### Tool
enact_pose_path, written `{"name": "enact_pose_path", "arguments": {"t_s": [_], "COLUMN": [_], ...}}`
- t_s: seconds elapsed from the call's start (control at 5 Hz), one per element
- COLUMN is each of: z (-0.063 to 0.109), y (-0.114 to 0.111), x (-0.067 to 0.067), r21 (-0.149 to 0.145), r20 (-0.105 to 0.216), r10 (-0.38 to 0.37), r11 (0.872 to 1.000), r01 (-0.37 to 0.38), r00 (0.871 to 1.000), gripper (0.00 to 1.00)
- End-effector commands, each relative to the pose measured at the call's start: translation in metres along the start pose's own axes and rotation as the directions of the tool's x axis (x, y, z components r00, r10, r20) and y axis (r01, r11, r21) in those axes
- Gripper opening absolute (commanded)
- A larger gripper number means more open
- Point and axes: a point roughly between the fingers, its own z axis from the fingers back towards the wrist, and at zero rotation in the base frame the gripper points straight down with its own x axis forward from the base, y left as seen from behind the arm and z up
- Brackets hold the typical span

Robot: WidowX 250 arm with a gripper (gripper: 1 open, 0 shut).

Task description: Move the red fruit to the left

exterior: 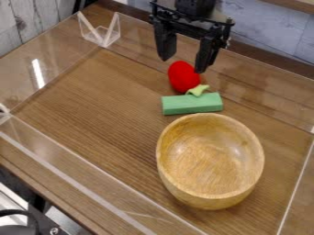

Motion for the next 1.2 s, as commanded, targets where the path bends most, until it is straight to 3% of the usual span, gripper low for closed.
{"name": "enact_pose_path", "arguments": {"t_s": [0.0, 0.4, 0.6, 0.8, 1.0], "z": [-0.012, 0.008, 0.021, 0.012, 0.002], "y": [-0.005, 0.043, 0.066, 0.062, 0.053], "x": [0.001, -0.004, 0.000, 0.014, 0.014], "r21": [0.001, -0.041, -0.074, -0.083, -0.081], "r20": [-0.005, 0.053, 0.066, 0.067, 0.066], "r10": [-0.036, 0.088, 0.225, 0.318, 0.259], "r11": [0.999, 0.995, 0.973, 0.946, 0.964], "r01": [0.036, -0.085, -0.220, -0.312, -0.253], "r00": [0.999, 0.995, 0.972, 0.946, 0.964], "gripper": [0.00, 0.00, 0.00, 1.00, 1.00]}}
